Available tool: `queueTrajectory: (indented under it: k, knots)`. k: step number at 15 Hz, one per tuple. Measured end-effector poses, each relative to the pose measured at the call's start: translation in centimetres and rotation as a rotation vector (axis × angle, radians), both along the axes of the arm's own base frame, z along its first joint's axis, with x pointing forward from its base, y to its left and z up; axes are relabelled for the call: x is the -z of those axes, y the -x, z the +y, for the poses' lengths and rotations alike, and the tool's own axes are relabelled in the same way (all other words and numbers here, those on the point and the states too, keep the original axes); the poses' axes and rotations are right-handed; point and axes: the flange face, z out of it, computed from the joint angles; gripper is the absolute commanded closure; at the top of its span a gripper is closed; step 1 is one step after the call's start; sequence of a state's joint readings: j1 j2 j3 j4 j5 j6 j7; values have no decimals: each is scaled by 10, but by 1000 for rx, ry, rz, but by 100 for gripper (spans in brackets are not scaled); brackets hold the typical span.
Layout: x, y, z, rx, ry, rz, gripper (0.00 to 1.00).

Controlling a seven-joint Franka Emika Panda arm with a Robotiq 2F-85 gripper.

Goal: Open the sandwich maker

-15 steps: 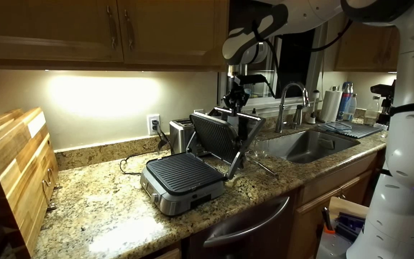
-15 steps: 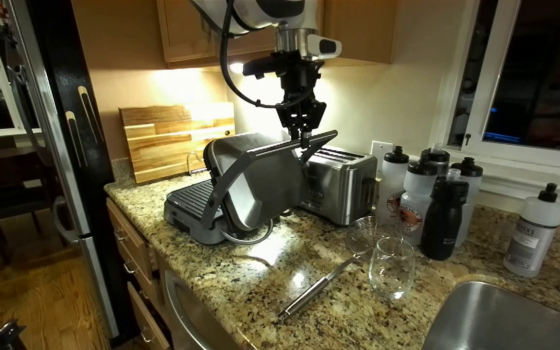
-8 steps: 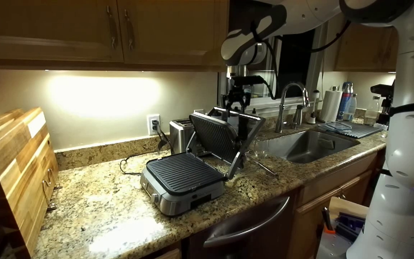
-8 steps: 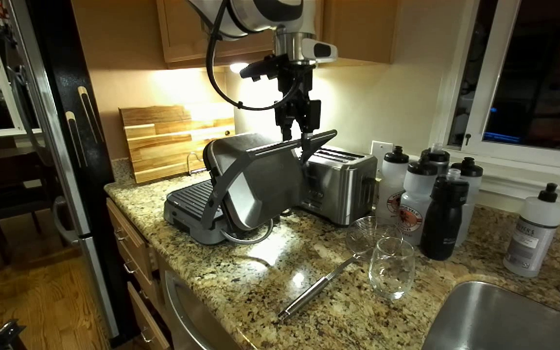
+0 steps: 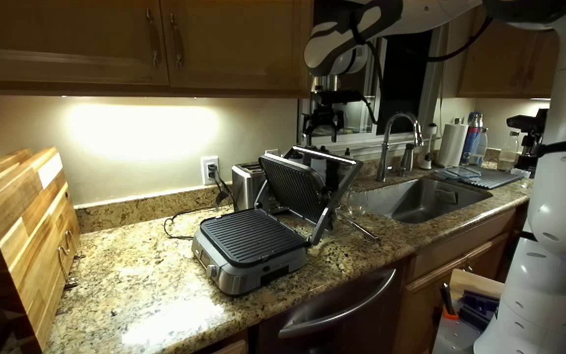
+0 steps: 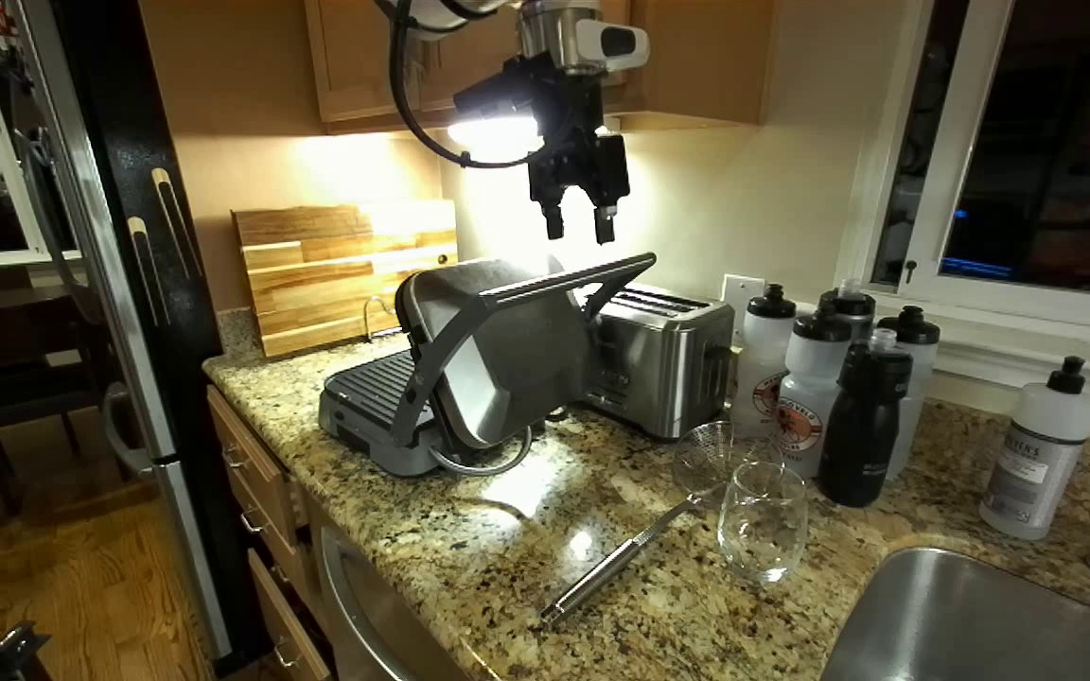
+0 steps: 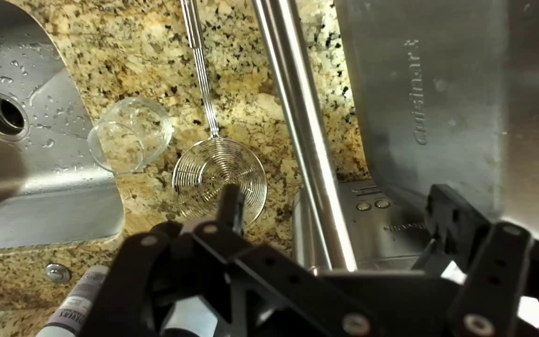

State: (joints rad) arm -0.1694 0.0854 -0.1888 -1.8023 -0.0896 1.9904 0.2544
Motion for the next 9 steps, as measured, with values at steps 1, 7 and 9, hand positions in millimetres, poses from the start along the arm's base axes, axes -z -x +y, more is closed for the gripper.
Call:
queueTrajectory:
  k: [1, 7, 9]
  knots:
    - [-10, 2, 4, -12, 4, -13, 0]
    - [-58, 21, 34, -77, 17, -88, 0]
    - [-61, 23, 38, -84, 17, -93, 0]
